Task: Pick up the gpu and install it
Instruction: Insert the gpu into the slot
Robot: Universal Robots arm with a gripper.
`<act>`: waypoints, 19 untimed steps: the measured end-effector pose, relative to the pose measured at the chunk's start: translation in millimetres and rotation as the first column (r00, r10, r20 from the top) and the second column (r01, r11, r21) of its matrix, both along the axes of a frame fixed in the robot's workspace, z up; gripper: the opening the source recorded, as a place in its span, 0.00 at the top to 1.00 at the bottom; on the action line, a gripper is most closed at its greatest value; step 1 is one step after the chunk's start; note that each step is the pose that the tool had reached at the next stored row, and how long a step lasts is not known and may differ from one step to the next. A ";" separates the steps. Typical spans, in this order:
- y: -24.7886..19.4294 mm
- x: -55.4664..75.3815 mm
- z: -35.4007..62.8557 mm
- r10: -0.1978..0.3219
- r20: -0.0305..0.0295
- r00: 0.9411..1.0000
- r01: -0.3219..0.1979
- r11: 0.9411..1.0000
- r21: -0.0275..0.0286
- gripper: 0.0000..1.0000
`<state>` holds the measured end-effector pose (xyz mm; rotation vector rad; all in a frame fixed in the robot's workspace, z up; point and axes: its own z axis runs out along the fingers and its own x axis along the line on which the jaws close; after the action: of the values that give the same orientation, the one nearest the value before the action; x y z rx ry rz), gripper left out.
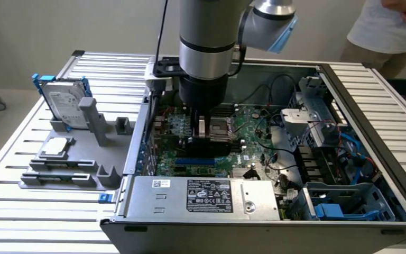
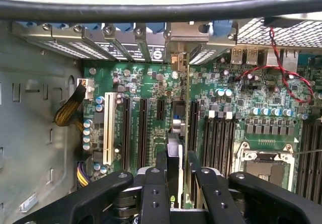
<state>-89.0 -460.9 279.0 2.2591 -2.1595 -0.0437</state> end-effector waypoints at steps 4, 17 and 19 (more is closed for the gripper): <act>-1.6 0.0 -1.8 0.000 0.000 1.000 0.000 1.000 0.001 0.74; -4.1 0.0 -7.8 0.000 0.000 1.000 0.000 1.000 0.011 0.74; -4.1 0.0 -9.5 0.000 0.001 1.000 0.000 1.000 0.014 0.74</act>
<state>-89.0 -464.9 269.5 2.2668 -2.1665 -0.0580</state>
